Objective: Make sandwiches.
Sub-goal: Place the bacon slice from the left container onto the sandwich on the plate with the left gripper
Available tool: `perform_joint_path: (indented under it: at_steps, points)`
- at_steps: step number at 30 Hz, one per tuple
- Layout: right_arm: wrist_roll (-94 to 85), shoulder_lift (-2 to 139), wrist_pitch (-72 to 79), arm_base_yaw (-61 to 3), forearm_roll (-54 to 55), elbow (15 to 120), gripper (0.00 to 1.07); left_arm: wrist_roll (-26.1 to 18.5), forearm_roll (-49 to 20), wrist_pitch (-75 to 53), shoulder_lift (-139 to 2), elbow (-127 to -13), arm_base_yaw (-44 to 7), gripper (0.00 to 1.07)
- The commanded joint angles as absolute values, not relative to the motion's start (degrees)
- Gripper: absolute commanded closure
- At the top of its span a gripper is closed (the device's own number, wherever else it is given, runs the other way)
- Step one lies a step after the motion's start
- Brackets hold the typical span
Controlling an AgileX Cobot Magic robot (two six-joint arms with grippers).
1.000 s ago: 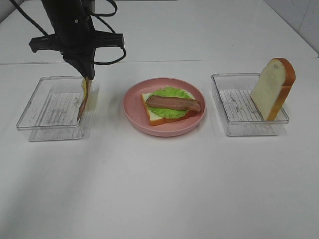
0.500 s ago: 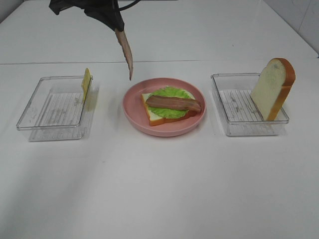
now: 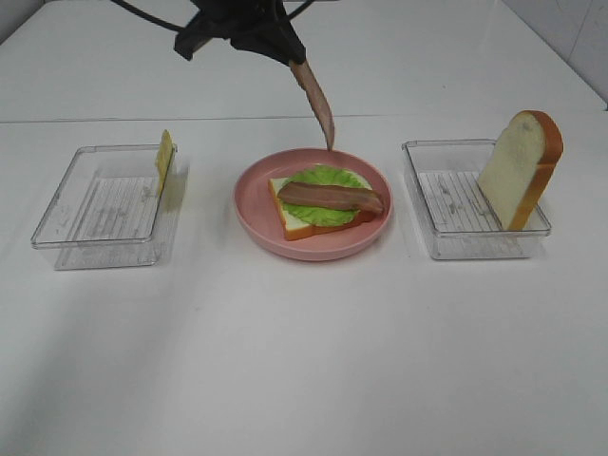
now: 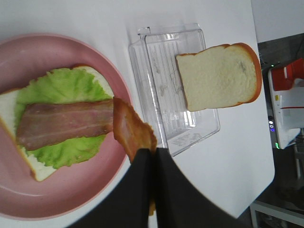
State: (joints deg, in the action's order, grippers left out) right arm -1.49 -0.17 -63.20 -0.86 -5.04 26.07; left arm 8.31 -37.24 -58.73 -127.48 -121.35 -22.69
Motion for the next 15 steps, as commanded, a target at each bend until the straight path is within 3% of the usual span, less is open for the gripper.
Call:
perform_joint_path:
  at_steps: [1, 6, 11, 13, 15]
  points:
    - [-1.55, -1.83, -62.85, -0.57, -4.98, 25.9, 0.16, 5.61, -42.8, -57.64, -130.29, -121.47, -23.38, 1.07]
    - [-1.55, -1.83, -62.85, -0.57, -4.98, 25.9, 0.16, 2.35, -46.35, -55.35, -134.01, -121.47, -24.64, 1.07]
    - [-1.55, -1.78, -62.85, -0.57, -4.98, 25.9, 0.16, 2.06, -49.22, -53.17, -136.31, -121.47, -25.9, 1.07]
    - [-1.55, -1.78, -62.85, -0.57, -4.98, 25.9, 0.16, -2.41, -55.69, -51.68, -138.14, -121.52, -26.41, 1.07]
    - [-1.55, -1.78, -62.85, -0.57, -4.98, 25.9, 0.16, -3.67, -57.47, -51.62, -138.43, -121.52, -26.41, 1.07]
